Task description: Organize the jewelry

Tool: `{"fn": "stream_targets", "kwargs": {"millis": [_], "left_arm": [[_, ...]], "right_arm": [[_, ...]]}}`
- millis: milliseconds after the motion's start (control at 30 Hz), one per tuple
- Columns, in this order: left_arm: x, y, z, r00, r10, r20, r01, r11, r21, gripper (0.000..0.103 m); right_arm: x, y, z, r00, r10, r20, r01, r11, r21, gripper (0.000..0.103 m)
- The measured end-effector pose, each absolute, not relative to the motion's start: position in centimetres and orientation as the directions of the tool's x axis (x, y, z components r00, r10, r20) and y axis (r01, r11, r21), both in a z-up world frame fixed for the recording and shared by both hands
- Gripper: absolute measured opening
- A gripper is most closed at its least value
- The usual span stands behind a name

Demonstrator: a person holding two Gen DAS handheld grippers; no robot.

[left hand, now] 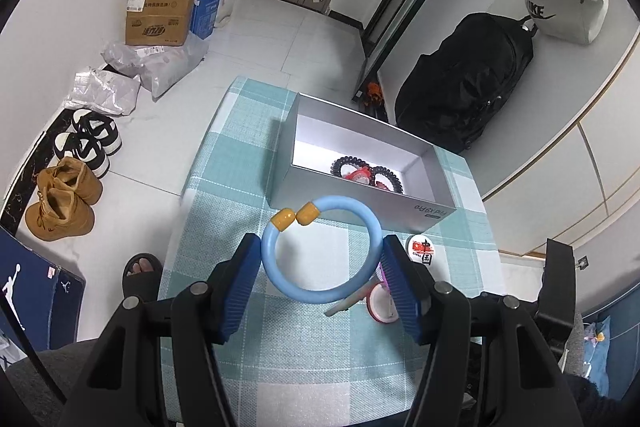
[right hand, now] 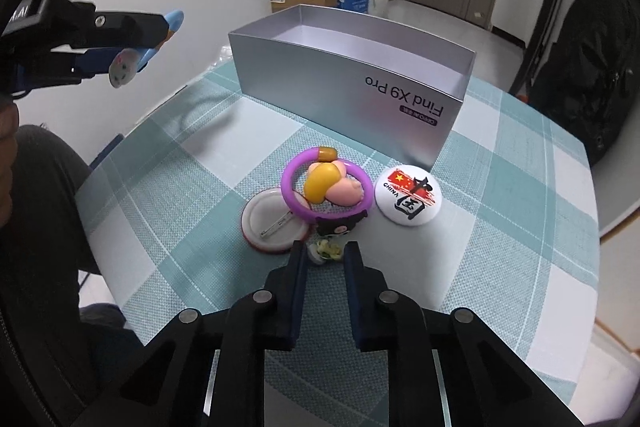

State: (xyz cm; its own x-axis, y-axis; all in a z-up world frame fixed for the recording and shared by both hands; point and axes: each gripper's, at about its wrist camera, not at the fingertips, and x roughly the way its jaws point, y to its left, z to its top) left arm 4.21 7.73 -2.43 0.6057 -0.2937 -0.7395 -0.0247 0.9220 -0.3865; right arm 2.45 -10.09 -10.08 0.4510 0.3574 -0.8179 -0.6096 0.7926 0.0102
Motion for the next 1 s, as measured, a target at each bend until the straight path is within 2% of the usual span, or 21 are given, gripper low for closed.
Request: {"fn": "stream_targets", "kwargs": {"millis": [333, 600, 1000], "left_arm": [[4.2, 7.4, -2.4, 0.606, -0.289, -0.741, -0.018, 0.926, -0.376, 0.057], [3.9, 7.0, -1.5, 0.627, -0.275, -0.729, -0.012, 0.932, -0.362, 0.057], [6.2, 4.9, 0.3, 0.637, -0.300, -0.711, 0.061, 0.938, -0.341, 0.057]], "right_arm": [[3.0, -10.5, -9.7, 0.438, 0.387, -0.811, -0.592, 0.803, 0.063, 0.017], [4.3, -12.9, -8.2, 0.443, 0.431, -0.786, -0.514, 0.840, 0.171, 0.017], [7.1, -15.2, -2.8, 0.499, 0.540, -0.678, -0.484, 0.823, 0.299, 0.017]]}}
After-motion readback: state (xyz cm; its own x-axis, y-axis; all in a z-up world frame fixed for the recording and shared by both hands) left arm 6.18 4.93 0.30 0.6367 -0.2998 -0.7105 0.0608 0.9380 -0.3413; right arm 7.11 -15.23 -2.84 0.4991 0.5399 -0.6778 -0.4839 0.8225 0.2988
